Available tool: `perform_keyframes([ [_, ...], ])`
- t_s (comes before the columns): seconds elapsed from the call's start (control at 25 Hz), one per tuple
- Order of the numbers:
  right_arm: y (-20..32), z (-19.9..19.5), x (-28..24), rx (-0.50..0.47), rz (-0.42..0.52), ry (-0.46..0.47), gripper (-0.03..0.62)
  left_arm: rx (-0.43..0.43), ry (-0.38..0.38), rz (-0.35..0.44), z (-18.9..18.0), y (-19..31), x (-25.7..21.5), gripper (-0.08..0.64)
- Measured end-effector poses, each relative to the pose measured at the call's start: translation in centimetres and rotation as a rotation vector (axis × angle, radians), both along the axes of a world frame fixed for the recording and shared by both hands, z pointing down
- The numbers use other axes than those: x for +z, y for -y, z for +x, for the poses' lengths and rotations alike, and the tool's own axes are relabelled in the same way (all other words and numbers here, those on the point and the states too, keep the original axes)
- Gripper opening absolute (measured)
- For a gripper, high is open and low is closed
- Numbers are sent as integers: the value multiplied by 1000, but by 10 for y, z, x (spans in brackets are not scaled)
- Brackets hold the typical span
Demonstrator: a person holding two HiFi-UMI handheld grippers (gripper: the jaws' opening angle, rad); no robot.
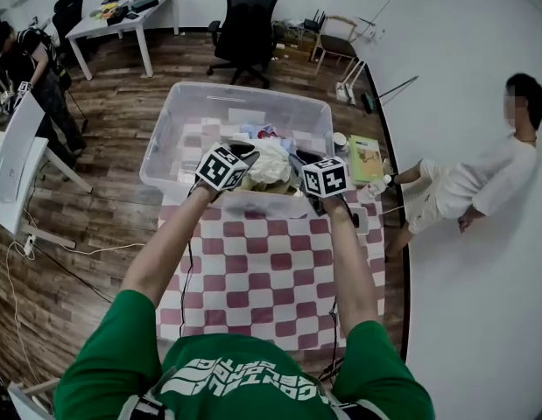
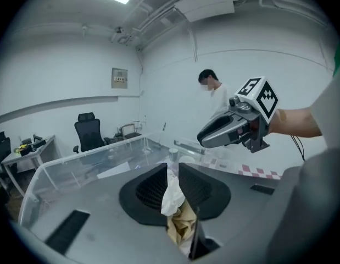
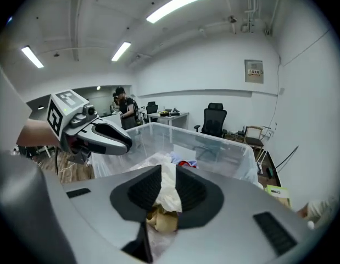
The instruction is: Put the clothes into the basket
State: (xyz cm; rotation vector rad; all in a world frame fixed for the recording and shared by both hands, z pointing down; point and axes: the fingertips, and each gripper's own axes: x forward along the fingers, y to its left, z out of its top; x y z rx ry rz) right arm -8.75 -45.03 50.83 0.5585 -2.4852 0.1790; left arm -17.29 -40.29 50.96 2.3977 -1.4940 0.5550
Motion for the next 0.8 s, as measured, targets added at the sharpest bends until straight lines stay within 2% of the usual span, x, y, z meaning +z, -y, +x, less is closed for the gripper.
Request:
perform_keyframes([
  [0.08, -19, 6, -14, 2, 13, 43, 41, -12, -27, 32, 6, -17, -12, 43],
  [0.2, -51, 15, -31, -15, 18, 100, 9, -27, -76, 77, 15, -45, -27, 6],
  [0.48, -114, 42, -58, -39, 40, 198, 8, -95, -193, 182, 27, -108, -48, 4],
  [0.8, -180, 86, -44, -27, 18, 241, 8, -110, -271, 212, 54, -171, -52, 3],
])
